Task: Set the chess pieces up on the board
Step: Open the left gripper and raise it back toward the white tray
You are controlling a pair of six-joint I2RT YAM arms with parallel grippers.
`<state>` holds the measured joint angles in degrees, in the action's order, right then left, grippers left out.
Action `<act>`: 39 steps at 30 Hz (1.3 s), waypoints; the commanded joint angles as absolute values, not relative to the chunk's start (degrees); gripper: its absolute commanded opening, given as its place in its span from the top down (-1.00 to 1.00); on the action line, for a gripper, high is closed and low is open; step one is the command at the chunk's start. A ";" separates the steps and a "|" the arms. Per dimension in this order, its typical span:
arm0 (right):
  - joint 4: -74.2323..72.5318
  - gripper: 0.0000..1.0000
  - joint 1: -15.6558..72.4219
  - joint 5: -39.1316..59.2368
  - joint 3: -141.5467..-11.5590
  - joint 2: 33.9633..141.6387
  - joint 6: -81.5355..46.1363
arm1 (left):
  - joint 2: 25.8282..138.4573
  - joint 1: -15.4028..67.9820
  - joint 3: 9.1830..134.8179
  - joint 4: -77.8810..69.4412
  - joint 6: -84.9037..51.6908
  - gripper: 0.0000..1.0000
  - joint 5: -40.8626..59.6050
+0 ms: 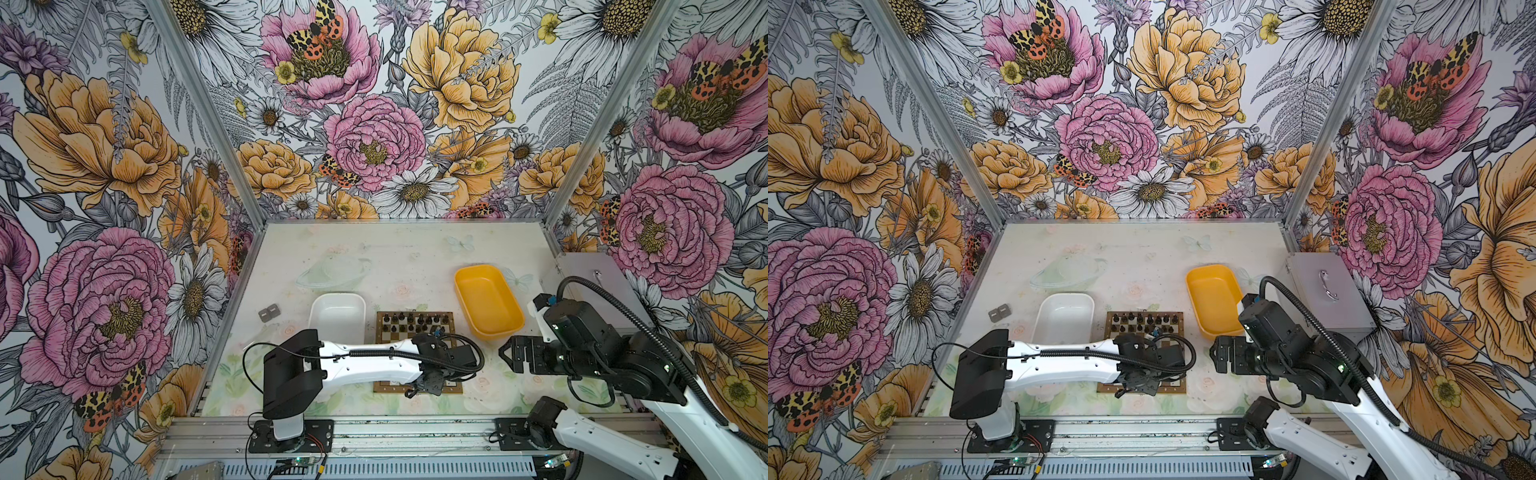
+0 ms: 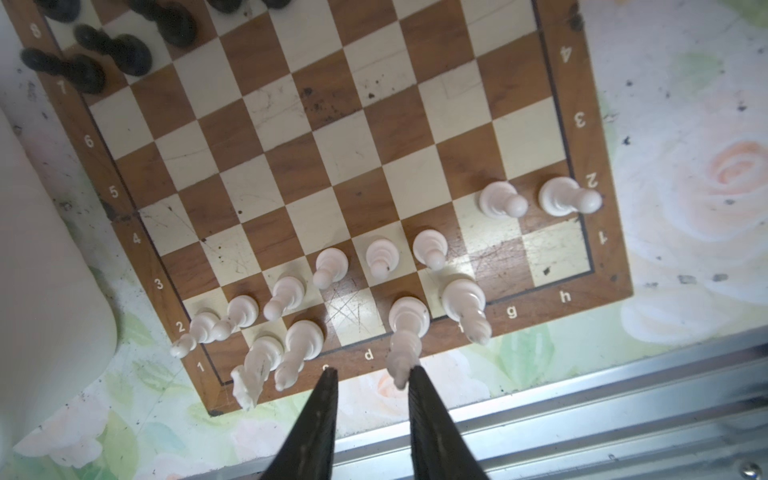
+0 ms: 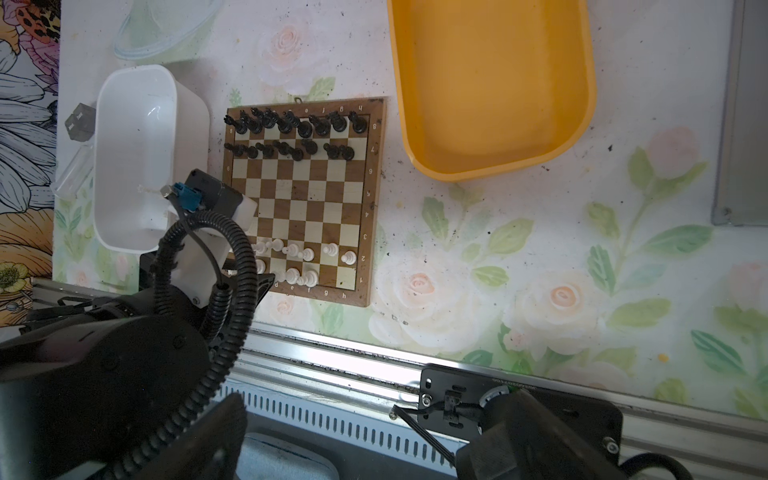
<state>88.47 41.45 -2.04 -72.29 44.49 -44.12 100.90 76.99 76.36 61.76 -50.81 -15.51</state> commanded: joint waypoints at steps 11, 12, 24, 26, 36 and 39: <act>88.02 -0.99 41.77 -4.12 -75.02 46.15 -43.51 | 97.16 74.32 82.10 65.32 -49.79 0.36 -19.99; 87.98 -0.99 41.77 -4.35 -75.34 46.31 -43.42 | 96.53 73.85 82.40 66.05 -49.84 0.36 -20.69; 86.86 -0.99 41.84 -5.27 -81.38 53.62 -40.60 | 70.07 55.30 66.62 68.16 -54.67 0.02 -21.41; 85.05 -0.99 41.92 -4.06 -81.38 55.09 -40.58 | 65.59 50.99 62.54 69.71 -54.60 0.00 -20.09; 77.88 -0.99 43.65 -2.63 -81.42 62.72 -40.23 | 59.31 35.87 51.88 73.81 -51.10 0.05 -16.79; 76.19 -0.99 44.05 -2.36 -81.56 64.51 -39.99 | 60.98 33.94 52.64 73.04 -49.81 0.06 -16.95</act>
